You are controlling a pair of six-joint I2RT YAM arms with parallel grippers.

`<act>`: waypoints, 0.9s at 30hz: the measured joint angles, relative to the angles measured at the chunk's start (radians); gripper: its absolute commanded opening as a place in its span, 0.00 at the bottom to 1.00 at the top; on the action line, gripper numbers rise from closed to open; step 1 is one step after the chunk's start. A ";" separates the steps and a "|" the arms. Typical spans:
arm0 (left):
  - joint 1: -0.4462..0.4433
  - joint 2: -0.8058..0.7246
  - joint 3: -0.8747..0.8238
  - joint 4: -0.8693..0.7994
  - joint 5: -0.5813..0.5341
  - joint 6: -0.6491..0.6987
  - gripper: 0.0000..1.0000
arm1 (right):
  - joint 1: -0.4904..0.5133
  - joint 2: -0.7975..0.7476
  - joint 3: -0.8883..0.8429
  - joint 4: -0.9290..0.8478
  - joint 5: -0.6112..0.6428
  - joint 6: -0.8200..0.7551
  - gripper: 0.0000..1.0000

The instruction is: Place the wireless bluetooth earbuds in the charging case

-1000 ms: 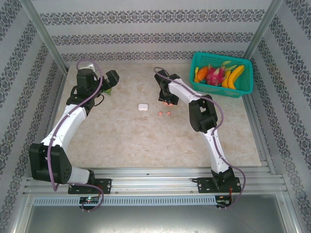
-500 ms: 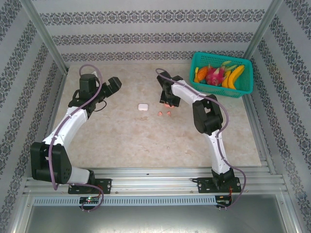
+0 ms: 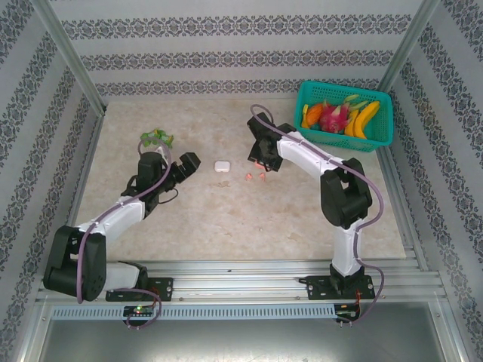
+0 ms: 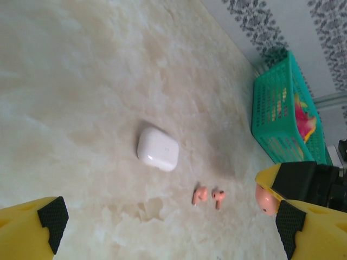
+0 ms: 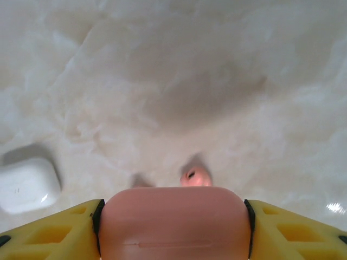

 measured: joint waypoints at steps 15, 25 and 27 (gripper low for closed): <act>-0.241 0.172 -0.146 0.447 -0.061 -0.042 0.81 | 0.081 -0.014 -0.151 0.127 -0.080 0.317 0.47; -0.287 0.368 -0.144 0.656 -0.019 -0.078 0.70 | 0.082 -0.014 -0.164 0.171 -0.113 0.425 0.47; -0.293 0.390 -0.140 0.684 -0.013 -0.082 0.68 | 0.082 -0.014 -0.163 0.173 -0.116 0.435 0.47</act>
